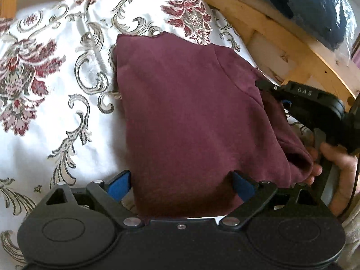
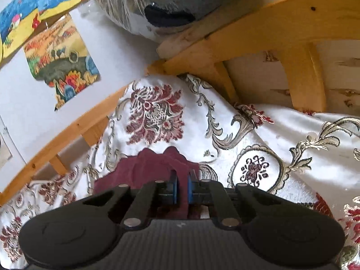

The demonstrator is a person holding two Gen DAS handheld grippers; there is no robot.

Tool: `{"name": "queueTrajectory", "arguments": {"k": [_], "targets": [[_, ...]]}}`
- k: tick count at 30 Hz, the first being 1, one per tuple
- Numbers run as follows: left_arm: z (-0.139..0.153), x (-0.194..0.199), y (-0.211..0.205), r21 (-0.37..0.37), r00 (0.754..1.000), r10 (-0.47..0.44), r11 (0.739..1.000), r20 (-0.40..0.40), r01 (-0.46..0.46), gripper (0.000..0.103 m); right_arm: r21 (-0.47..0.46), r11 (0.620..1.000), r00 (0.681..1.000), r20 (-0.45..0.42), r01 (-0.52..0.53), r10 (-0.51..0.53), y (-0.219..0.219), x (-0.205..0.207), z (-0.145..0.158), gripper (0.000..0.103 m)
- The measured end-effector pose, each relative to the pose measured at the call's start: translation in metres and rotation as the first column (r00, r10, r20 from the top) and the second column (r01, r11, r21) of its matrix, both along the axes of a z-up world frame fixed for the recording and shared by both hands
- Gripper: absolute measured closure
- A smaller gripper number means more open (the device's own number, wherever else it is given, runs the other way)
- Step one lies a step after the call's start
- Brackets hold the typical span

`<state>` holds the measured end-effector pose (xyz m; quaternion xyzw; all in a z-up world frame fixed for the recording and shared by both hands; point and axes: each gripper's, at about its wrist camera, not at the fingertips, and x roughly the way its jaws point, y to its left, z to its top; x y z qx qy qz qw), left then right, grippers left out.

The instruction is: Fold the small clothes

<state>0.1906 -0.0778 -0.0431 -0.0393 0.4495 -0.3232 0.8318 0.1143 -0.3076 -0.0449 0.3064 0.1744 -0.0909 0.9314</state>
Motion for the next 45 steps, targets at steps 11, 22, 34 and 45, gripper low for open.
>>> {"name": "queueTrajectory", "arguments": {"k": [11, 22, 34, 45], "targets": [[-0.002, 0.002, 0.01, -0.04, 0.996, 0.054, 0.998, -0.068, -0.057, 0.004, -0.047, 0.997, 0.998, -0.017, -0.057, 0.056, 0.007, -0.011, 0.01, 0.043], [0.018, -0.027, 0.019, 0.041, 0.95, 0.313, 0.949, 0.004, -0.313, 0.001, -0.089, 0.996, 0.998, -0.066, 0.004, -0.01, 0.042, -0.045, 0.029, 0.02], [0.013, -0.046, 0.008, 0.057, 0.943, 0.33, 0.942, 0.039, -0.332, 0.001, -0.027, 0.999, 0.996, -0.084, 0.022, -0.025, 0.037, -0.049, 0.016, 0.092], [0.01, -0.047, 0.004, 0.089, 0.943, 0.33, 0.939, 0.051, -0.333, 0.001, -0.061, 0.998, 0.995, -0.098, -0.001, -0.006, 0.038, -0.046, 0.015, 0.092]]}}
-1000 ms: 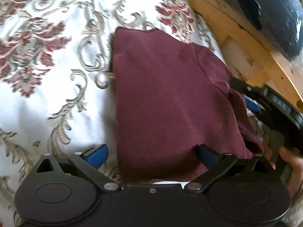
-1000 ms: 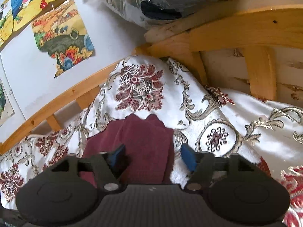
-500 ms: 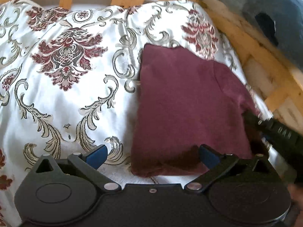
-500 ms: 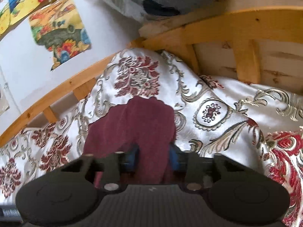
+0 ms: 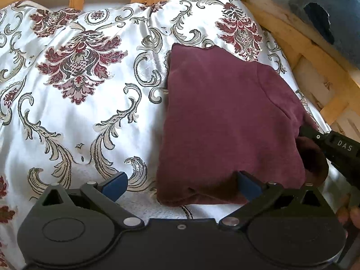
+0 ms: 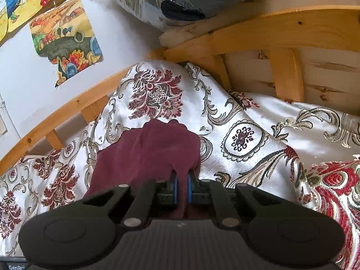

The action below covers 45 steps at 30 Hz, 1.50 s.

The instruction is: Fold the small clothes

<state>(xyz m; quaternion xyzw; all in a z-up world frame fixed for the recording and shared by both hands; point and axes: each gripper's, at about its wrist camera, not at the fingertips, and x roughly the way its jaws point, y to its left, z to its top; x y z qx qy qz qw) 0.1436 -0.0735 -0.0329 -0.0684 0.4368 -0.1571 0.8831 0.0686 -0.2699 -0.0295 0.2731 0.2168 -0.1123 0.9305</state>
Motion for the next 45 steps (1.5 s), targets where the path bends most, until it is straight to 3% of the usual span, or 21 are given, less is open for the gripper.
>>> {"name": "queueTrajectory", "arguments": {"k": [8, 12, 15, 16, 17, 21, 24, 26, 30, 33, 36, 41, 45], "targets": [[-0.003, 0.0, -0.001, 0.003, 1.0, -0.007, 1.0, -0.005, 0.007, 0.001, -0.128, 0.992, 1.0, -0.002, -0.001, 0.001, 0.011, 0.005, 0.004, 0.093], [-0.005, -0.002, -0.001, 0.0, 1.0, -0.015, 1.0, -0.021, 0.015, 0.001, -0.09, 0.996, 1.0, 0.005, -0.009, 0.01, 0.007, 0.005, 0.001, 0.092], [-0.006, -0.003, 0.0, -0.005, 0.999, -0.016, 1.0, -0.029, 0.015, 0.001, -0.016, 1.0, 0.999, 0.048, -0.006, 0.006, -0.001, 0.0, -0.001, 0.072], [-0.006, -0.003, 0.001, -0.005, 0.999, -0.016, 1.0, -0.03, 0.016, 0.001, 0.008, 1.0, 0.998, 0.062, 0.001, -0.002, -0.005, 0.0, -0.003, 0.057], [-0.006, -0.003, 0.001, -0.006, 0.999, -0.017, 1.0, -0.032, 0.017, 0.001, 0.03, 1.0, 0.997, 0.076, 0.01, -0.012, -0.009, 0.0, -0.005, 0.056], [-0.006, -0.004, 0.003, -0.011, 0.999, -0.025, 1.0, -0.039, 0.025, 0.001, 0.1, 0.994, 0.991, 0.125, 0.034, -0.046, -0.026, 0.015, -0.012, 0.056], [-0.006, -0.004, 0.004, -0.01, 0.999, -0.042, 0.999, -0.035, 0.042, 0.001, 0.086, 0.996, 0.99, 0.136, 0.023, -0.034, -0.029, 0.03, -0.015, 0.073], [-0.007, -0.004, 0.005, -0.013, 0.998, -0.047, 0.999, -0.036, 0.047, 0.001, 0.014, 1.0, 0.988, 0.155, 0.005, -0.007, -0.02, 0.033, -0.01, 0.089], [-0.009, -0.003, 0.005, -0.009, 0.998, -0.05, 0.999, -0.043, 0.049, 0.001, -0.212, 0.976, 0.976, 0.193, -0.057, 0.099, 0.014, 0.028, 0.009, 0.091], [-0.01, -0.002, 0.004, -0.006, 0.998, -0.048, 0.999, -0.048, 0.048, 0.001, -0.308, 0.945, 0.964, 0.198, -0.108, 0.175, 0.035, 0.028, 0.017, 0.092], [-0.01, -0.003, 0.003, 0.0, 0.998, -0.049, 0.999, -0.045, 0.049, 0.001, -0.372, 0.922, 0.968, 0.172, -0.105, 0.18, 0.043, 0.031, 0.017, 0.092], [-0.008, -0.005, 0.006, 0.002, 0.998, -0.057, 0.998, -0.039, 0.057, 0.001, -0.281, 0.96, 0.989, 0.142, -0.004, 0.045, 0.008, 0.031, 0.01, 0.092], [-0.008, -0.006, 0.006, -0.001, 0.997, -0.061, 0.998, -0.036, 0.061, 0.001, -0.159, 0.987, 0.994, 0.106, -0.012, 0.029, -0.014, 0.034, -0.004, 0.092]]}}
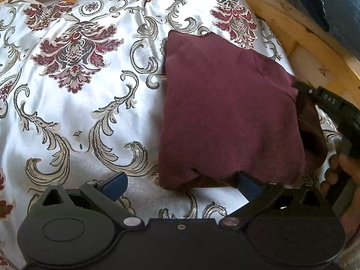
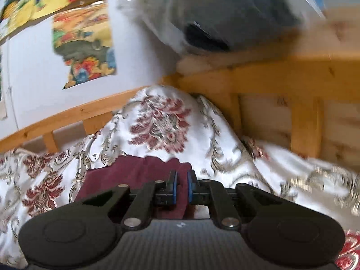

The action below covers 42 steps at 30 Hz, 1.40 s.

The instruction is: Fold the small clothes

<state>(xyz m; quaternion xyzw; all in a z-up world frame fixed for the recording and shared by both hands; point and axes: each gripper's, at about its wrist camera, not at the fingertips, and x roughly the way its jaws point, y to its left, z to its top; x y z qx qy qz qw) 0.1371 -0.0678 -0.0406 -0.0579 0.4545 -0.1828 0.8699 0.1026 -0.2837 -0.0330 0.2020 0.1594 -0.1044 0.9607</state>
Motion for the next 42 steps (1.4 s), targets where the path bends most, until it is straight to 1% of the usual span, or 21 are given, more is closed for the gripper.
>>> {"name": "queueTrajectory", "arguments": {"k": [3, 4, 5, 7, 8, 9, 10, 12, 14, 16, 19, 23, 25, 28, 30, 33, 35, 36, 37, 38, 42], "targets": [[-0.001, -0.001, 0.001, -0.038, 1.0, -0.006, 0.999, -0.018, 0.005, 0.001, 0.044, 0.999, 1.0, -0.011, -0.003, 0.003, -0.004, 0.001, -0.006, 0.09], [-0.001, -0.002, 0.001, -0.055, 0.999, -0.015, 0.998, -0.029, 0.013, 0.001, 0.061, 0.998, 1.0, -0.006, -0.003, 0.004, -0.006, 0.001, -0.007, 0.088], [-0.002, -0.003, 0.002, -0.063, 0.999, -0.023, 0.998, -0.035, 0.021, 0.001, 0.079, 0.997, 1.0, -0.002, -0.003, 0.003, -0.01, 0.0, -0.007, 0.084], [-0.002, -0.005, 0.002, -0.068, 0.999, -0.031, 0.997, -0.032, 0.029, 0.001, 0.127, 0.992, 1.0, 0.012, -0.005, 0.004, -0.015, -0.001, -0.009, 0.077], [-0.001, -0.006, 0.003, -0.07, 0.999, -0.032, 0.997, -0.025, 0.03, 0.001, 0.151, 0.988, 1.0, 0.016, -0.009, 0.006, -0.017, -0.001, -0.01, 0.067], [0.001, -0.008, 0.005, -0.077, 1.0, -0.028, 0.997, -0.013, 0.027, 0.001, 0.173, 0.985, 1.0, 0.018, -0.013, 0.01, -0.019, -0.002, -0.011, 0.06], [0.003, -0.008, 0.006, -0.088, 1.0, -0.021, 0.996, 0.0, 0.021, 0.001, 0.185, 0.983, 1.0, 0.019, -0.018, 0.014, -0.02, -0.001, -0.011, 0.05], [0.008, -0.009, 0.011, -0.116, 1.0, -0.005, 0.993, 0.025, 0.008, 0.001, 0.189, 0.981, 0.999, 0.017, -0.035, 0.032, -0.02, -0.001, -0.012, 0.042], [0.013, -0.008, 0.016, -0.147, 0.999, 0.014, 0.989, 0.047, -0.007, 0.001, 0.199, 0.978, 0.999, 0.018, -0.054, 0.051, -0.02, 0.0, -0.013, 0.031], [0.017, -0.002, 0.018, -0.165, 0.997, 0.031, 0.986, 0.064, -0.02, 0.001, 0.227, 0.971, 0.997, 0.031, -0.077, 0.072, -0.021, 0.001, -0.015, 0.027], [0.021, 0.017, 0.016, -0.168, 0.994, 0.018, 0.986, 0.107, 0.0, 0.001, 0.273, 0.956, 0.994, 0.051, -0.111, 0.101, -0.027, 0.004, -0.021, 0.026], [0.017, 0.043, 0.011, -0.154, 0.99, -0.04, 0.986, 0.136, 0.061, 0.001, 0.303, 0.941, 0.988, 0.069, -0.152, 0.137, -0.036, 0.016, -0.029, 0.026], [0.012, 0.057, 0.008, -0.167, 0.992, -0.065, 0.983, 0.106, 0.083, 0.001, 0.304, 0.938, 0.986, 0.07, -0.166, 0.152, -0.038, 0.021, -0.032, 0.025], [0.004, 0.072, 0.006, -0.195, 0.994, -0.1, 0.975, 0.047, 0.107, 0.001, 0.28, 0.945, 0.986, 0.059, -0.168, 0.157, -0.036, 0.028, -0.035, 0.025], [-0.003, 0.077, 0.003, -0.204, 0.992, -0.126, 0.971, 0.019, 0.127, 0.001, 0.289, 0.943, 0.986, 0.063, -0.164, 0.152, -0.037, 0.031, -0.039, 0.027], [-0.009, 0.079, 0.001, -0.212, 0.987, -0.162, 0.964, 0.0, 0.159, 0.001, 0.334, 0.928, 0.986, 0.09, -0.166, 0.144, -0.04, 0.028, -0.04, 0.028], [-0.011, 0.08, 0.003, -0.223, 0.986, -0.165, 0.962, -0.009, 0.159, 0.001, 0.356, 0.92, 0.985, 0.103, -0.167, 0.139, -0.042, 0.027, -0.041, 0.029], [-0.012, 0.081, 0.004, -0.229, 0.986, -0.166, 0.96, -0.015, 0.158, 0.001, 0.363, 0.919, 0.987, 0.102, -0.153, 0.124, -0.042, 0.026, -0.041, 0.031], [-0.013, 0.082, 0.004, -0.234, 0.986, -0.165, 0.96, -0.023, 0.155, 0.001, 0.369, 0.92, 0.99, 0.093, -0.133, 0.106, -0.042, 0.026, -0.041, 0.037], [-0.014, 0.083, 0.005, -0.236, 0.986, -0.163, 0.96, -0.03, 0.152, 0.001, 0.369, 0.922, 0.992, 0.083, -0.12, 0.096, -0.042, 0.027, -0.042, 0.039], [-0.014, 0.083, 0.005, -0.237, 0.986, -0.162, 0.96, -0.041, 0.148, 0.001, 0.357, 0.927, 0.993, 0.076, -0.116, 0.095, -0.04, 0.027, -0.042, 0.04]]}}
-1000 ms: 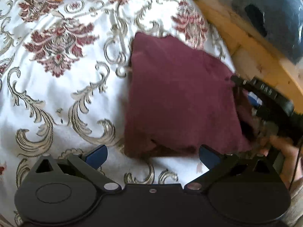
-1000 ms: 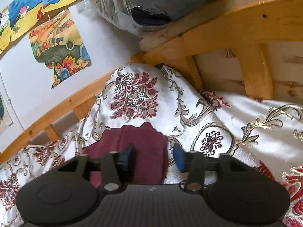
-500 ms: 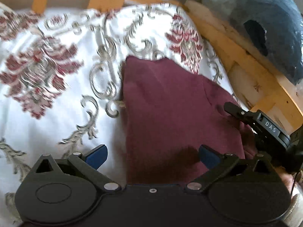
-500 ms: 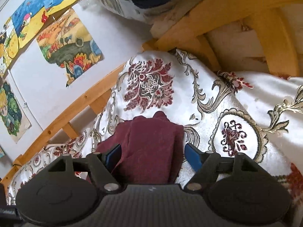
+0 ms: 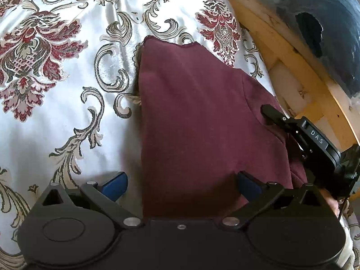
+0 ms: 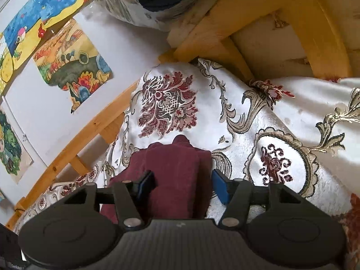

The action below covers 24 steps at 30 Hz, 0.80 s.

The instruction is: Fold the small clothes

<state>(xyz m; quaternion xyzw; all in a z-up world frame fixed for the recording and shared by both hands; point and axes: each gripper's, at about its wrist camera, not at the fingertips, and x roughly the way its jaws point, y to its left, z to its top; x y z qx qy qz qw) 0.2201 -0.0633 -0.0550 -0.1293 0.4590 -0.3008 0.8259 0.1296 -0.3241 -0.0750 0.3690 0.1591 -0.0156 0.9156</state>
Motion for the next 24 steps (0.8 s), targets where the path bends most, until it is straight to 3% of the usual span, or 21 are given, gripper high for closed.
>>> {"name": "queueTrajectory", "arguments": {"k": [24], "targets": [[-0.0013, 0.0026, -0.0045, 0.026, 1.0, 0.001, 1.0, -0.01, -0.001, 0.0, -0.01, 1.0, 1.0, -0.031, 0.006, -0.006, 0.0031, 0.0029, 0.0, 0.042]]}}
